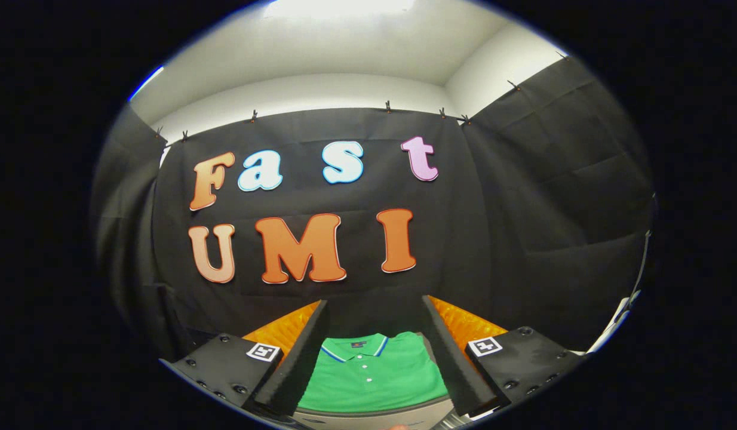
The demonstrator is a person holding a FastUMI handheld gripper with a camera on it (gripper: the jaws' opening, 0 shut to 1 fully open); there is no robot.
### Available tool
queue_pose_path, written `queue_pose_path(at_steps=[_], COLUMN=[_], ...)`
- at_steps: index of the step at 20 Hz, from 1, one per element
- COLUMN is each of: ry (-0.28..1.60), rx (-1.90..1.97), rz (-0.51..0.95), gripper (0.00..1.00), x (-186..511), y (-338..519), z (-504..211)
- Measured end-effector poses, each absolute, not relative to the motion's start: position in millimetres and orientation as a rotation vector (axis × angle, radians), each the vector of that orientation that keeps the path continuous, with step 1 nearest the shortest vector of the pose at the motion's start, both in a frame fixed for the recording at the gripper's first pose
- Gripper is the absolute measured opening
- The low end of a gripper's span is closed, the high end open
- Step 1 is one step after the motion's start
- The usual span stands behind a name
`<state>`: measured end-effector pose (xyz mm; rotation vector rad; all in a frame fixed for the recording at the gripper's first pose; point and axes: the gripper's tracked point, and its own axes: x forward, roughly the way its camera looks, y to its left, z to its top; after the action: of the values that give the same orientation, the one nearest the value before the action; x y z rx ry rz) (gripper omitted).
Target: Put the clothes into the washing machine and then close the washing machine lid.
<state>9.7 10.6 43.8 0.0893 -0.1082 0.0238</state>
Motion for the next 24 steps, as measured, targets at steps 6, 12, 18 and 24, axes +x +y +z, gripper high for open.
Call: queue_pose_path(at_steps=[6, 12, 18, 24], ry=[-0.008, 0.161, 0.363, 0.606], rx=[0.029, -0.038, -0.017, -0.057], rz=[0.033, 0.029, 0.121, 0.169], gripper=[0.99, 0.99, 0.99, 0.99], x=[38, 100, 161, 194], y=[7, 19, 42, 51], z=[32, 8, -38, -113])
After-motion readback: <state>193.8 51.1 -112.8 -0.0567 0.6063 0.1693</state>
